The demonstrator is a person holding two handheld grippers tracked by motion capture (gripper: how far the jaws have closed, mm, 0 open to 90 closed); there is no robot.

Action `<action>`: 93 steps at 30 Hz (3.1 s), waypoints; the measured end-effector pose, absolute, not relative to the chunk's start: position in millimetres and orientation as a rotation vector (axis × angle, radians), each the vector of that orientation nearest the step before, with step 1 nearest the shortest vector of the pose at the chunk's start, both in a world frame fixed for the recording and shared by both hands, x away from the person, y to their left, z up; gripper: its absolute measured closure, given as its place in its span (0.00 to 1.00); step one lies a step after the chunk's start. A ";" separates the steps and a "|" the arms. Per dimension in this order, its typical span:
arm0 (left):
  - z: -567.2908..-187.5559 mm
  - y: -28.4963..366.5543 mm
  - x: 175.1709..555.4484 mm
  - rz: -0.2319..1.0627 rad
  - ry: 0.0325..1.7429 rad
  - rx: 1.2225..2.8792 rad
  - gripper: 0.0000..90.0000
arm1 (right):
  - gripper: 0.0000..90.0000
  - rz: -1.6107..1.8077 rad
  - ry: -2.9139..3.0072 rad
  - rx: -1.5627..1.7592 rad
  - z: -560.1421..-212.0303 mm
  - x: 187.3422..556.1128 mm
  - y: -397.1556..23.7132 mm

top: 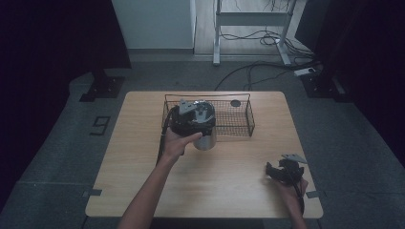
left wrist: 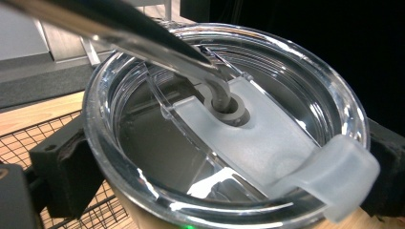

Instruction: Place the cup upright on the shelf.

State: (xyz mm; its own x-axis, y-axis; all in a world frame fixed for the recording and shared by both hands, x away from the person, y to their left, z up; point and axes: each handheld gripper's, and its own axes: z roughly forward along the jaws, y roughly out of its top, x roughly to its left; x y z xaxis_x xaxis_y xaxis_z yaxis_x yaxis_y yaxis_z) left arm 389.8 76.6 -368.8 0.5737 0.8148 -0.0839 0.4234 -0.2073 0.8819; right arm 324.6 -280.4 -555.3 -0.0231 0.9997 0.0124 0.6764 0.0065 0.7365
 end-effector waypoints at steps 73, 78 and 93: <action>-337.8 50.4 460.2 0.593 1.012 1.839 0.04 | 0.14 0.784 1.746 1.724 -555.5 324.7 -280.5; -343.7 49.1 470.6 0.602 1.026 1.820 0.04 | 0.14 0.782 1.743 1.725 -555.5 324.7 -280.7; -369.7 44.4 491.3 0.595 1.069 1.837 0.04 | 0.14 0.779 1.741 1.726 -555.5 324.6 -281.0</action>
